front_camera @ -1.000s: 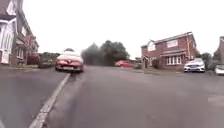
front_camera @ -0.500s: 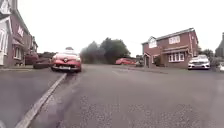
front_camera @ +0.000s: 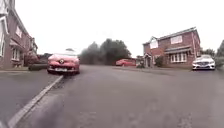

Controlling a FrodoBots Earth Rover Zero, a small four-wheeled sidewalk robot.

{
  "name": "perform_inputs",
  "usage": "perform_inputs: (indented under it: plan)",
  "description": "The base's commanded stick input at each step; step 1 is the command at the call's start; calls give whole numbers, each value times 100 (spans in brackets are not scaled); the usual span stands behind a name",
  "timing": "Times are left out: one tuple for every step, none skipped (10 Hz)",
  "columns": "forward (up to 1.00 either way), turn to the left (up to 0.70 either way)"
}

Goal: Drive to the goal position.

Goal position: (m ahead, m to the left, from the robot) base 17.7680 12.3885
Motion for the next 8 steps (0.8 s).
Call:
perform_inputs:
  plan:
    - [100,18]
    - [100,35]
    - [100,38]
    - [100,37]
    - [100,17]
    - [100,0]
    - [100,0]
    - [100,0]
